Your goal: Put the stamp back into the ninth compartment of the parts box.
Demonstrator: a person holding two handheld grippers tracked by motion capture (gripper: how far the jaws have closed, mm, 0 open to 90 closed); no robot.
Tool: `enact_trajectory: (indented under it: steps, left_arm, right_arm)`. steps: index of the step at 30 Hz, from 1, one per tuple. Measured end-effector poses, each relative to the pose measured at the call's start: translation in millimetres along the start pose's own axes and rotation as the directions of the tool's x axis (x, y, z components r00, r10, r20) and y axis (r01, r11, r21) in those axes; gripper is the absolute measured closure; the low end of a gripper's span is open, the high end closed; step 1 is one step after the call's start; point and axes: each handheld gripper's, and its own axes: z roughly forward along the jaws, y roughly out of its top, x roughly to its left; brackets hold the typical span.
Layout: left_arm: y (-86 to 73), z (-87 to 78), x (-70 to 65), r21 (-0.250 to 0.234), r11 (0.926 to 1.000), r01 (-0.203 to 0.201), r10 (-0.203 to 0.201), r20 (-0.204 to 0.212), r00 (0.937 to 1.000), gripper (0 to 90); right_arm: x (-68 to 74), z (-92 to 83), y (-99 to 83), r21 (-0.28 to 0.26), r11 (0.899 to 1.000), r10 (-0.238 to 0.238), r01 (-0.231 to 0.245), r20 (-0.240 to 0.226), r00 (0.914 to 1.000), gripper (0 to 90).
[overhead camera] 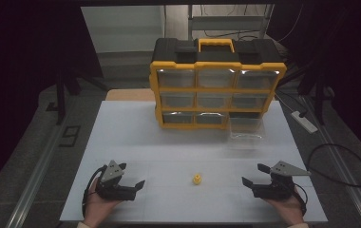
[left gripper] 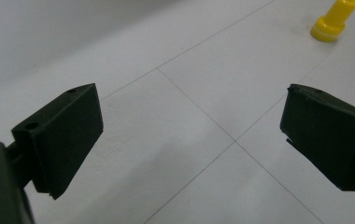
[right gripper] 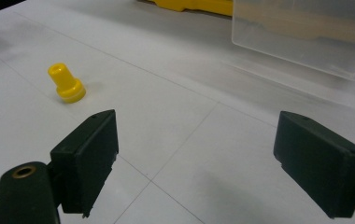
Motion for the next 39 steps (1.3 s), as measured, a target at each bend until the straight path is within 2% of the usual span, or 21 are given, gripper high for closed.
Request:
enact_trajectory:
  steps: [28, 36, 37, 39]
  left_arm:
    - [-0.3, 2.5, -1.0, 0.019, 0.9998, -0.006, 0.006, 0.005, 1.0, 6.8]
    - [-0.2, 2.1, -0.8, 0.017, 0.9998, 0.0, 0.0, 0.002, 1.0, 6.8]
    - [-0.3, 1.5, -1.0, 0.016, 0.9999, -0.001, 0.001, 0.003, 1.0, 6.8]
    - [-0.3, 1.2, -1.3, 0.015, 0.9999, -0.003, 0.003, 0.003, 1.0, 6.9]
  right_arm:
    - [-2.3, 0.5, -2.1, 0.016, 1.0, -0.006, 0.006, 0.016, 0.9998, 18.1]
    - [-3.0, 0.8, -1.0, 0.009, 1.0, 0.006, -0.006, 0.009, 0.9999, 18.5]
    - [-3.4, 0.8, 0.2, -0.005, 1.0, 0.028, -0.028, 0.004, 0.9996, 18.8]
    - [-3.1, 2.1, 1.8, 0.0, 1.0, 0.029, -0.029, 0.01, 0.9995, 18.8]
